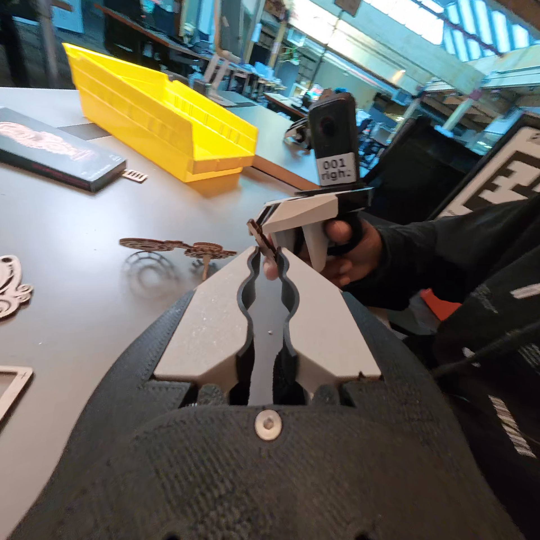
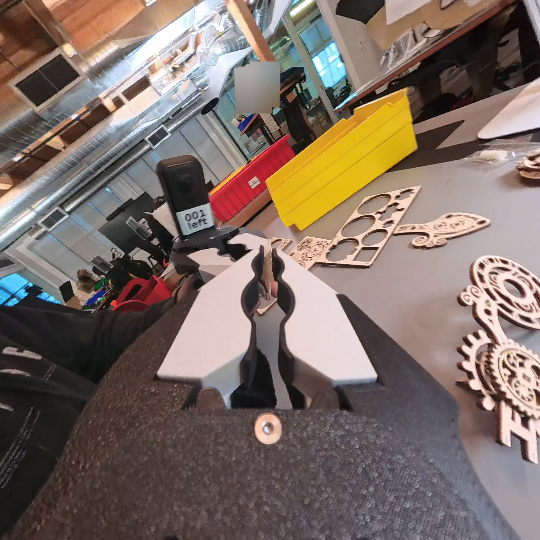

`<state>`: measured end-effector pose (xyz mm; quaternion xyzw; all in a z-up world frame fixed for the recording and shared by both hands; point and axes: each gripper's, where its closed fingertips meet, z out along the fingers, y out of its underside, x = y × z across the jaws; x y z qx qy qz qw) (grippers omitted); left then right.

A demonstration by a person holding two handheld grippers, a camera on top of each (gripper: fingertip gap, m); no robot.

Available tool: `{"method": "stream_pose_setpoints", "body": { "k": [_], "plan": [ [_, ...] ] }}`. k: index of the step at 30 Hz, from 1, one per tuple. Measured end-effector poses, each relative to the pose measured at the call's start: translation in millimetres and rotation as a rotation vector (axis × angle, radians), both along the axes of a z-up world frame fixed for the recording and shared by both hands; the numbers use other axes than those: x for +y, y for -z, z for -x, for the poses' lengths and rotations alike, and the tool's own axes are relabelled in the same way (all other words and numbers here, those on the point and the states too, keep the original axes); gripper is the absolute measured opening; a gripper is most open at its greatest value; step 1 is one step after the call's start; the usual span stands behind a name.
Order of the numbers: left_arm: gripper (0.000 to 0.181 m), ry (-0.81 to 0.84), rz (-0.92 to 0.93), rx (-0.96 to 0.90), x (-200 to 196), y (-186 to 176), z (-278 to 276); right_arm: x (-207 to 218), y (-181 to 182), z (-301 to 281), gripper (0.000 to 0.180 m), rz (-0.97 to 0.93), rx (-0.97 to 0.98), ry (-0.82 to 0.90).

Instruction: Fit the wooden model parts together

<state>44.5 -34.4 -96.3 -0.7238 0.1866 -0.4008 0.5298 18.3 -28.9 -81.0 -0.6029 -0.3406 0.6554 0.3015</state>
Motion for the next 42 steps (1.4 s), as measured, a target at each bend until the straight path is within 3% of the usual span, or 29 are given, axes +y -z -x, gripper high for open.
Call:
{"method": "stream_pose_setpoints", "body": {
  "k": [3,8,12,16,25,32,40,42],
  "plan": [
    [0.009,0.196,-0.021,-0.055,-21.0,-10.4,-7.1,-16.8,-10.2,-7.3,0.006,-0.153,0.014,-0.163],
    [0.009,0.536,-0.007,-0.062,-56.1,-6.7,-23.1,-49.4,-4.4,-31.9,0.033,-0.431,-0.124,-0.593],
    [0.009,0.724,0.032,0.003,-73.6,6.9,-36.1,-62.0,1.3,-44.1,0.031,-0.573,-0.223,-0.814],
    [0.009,0.795,0.044,0.026,-77.1,10.8,-42.9,-72.1,9.0,-49.4,0.022,-0.639,-0.319,-0.963],
    [0.008,0.807,0.043,-0.02,-78.7,8.0,-32.9,-77.0,17.3,-46.1,0.002,-0.675,-0.362,-1.007],
    [0.008,0.792,0.057,-0.028,-75.7,11.3,-27.5,-74.0,21.1,-41.1,0.011,-0.706,-0.437,-0.967],
    [0.008,0.805,0.061,-0.033,-79.3,11.2,-27.5,-79.9,13.8,-38.4,0.002,-0.727,-0.412,-0.982],
    [0.008,0.742,0.063,-0.028,-69.6,13.0,-24.2,-72.5,15.9,-35.4,0.001,-0.743,-0.464,-0.943]
  ]
}}
